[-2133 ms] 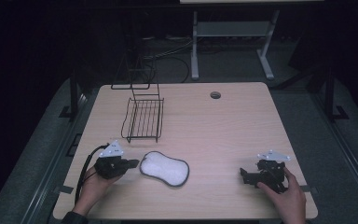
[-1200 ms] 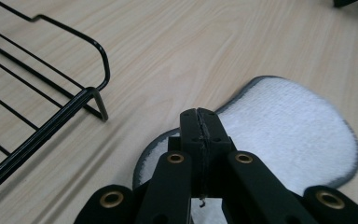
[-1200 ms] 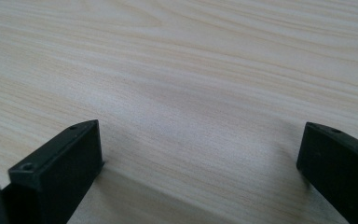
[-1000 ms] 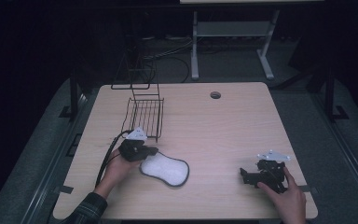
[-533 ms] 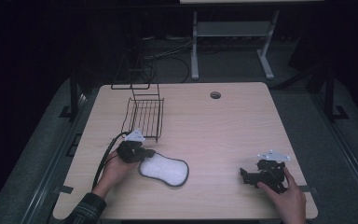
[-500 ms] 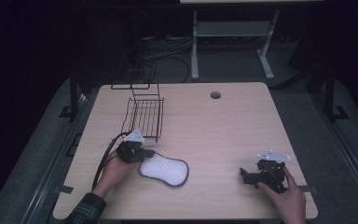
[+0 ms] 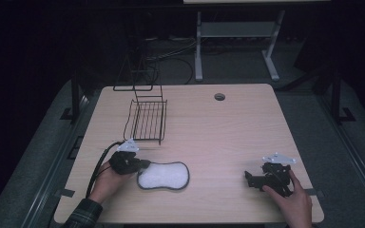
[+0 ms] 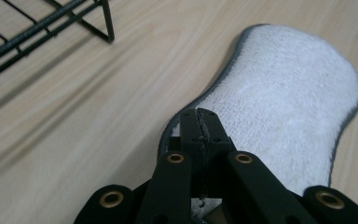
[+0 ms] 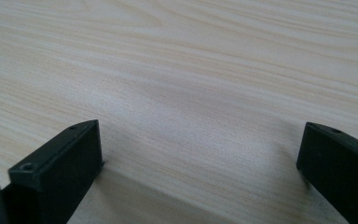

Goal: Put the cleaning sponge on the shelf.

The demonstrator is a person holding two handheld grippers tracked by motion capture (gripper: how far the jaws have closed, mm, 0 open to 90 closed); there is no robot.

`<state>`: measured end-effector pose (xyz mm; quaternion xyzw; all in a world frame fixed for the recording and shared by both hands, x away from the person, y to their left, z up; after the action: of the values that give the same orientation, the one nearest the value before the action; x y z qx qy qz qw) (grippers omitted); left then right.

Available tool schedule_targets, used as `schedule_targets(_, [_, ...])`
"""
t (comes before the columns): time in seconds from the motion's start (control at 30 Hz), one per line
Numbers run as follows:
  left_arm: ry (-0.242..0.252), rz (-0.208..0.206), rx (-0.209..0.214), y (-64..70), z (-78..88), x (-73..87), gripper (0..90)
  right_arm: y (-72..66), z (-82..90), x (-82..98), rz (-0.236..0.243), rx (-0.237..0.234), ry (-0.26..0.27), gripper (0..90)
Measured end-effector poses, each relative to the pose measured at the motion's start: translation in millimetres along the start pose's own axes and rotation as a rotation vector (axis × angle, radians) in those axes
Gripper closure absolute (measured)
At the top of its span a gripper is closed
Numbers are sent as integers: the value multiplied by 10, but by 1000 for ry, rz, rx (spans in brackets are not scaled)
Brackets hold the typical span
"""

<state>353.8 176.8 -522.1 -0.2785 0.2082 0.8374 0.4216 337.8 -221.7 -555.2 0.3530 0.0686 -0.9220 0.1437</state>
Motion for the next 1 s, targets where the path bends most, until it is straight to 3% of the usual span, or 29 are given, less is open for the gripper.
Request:
schedule_targets(0.17, [2, 16, -6, 31, 79, 98, 897, 0, 0, 0, 0, 0, 0, 0])
schedule_targets(0.3, [2, 12, -8, 45, 94, 84, 896, 0, 0, 0, 0, 0, 0, 0])
schedule_targets(0.4, [50, 9, 15, 118, 130, -32, 892, 0, 0, 0, 0, 0, 0, 0])
schedule_targets(0.5, [75, -21, 42, 257, 119, -192, 893, 0, 0, 0, 0, 0, 0, 0])
schedule_targets(0.7, [66, -70, 99, 467, -47, -435, 896, 0, 0, 0, 0, 0, 0, 0])
schedule_targets(1.0, [44, -116, 129, 574, -315, -674, 898, 0, 0, 0, 0, 0, 0, 0])
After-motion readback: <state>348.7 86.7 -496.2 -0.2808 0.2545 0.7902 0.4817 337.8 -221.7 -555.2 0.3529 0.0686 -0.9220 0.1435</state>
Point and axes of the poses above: each handheld gripper's, and its own axes: z roughly backward along the jaws, x roughly out of its underside, y roughly to its right, the point moved 10 cm from there along -z, roughly forward along the jaws, and after that the axes turned 2 degrees about -y, right-handed, at the moved point
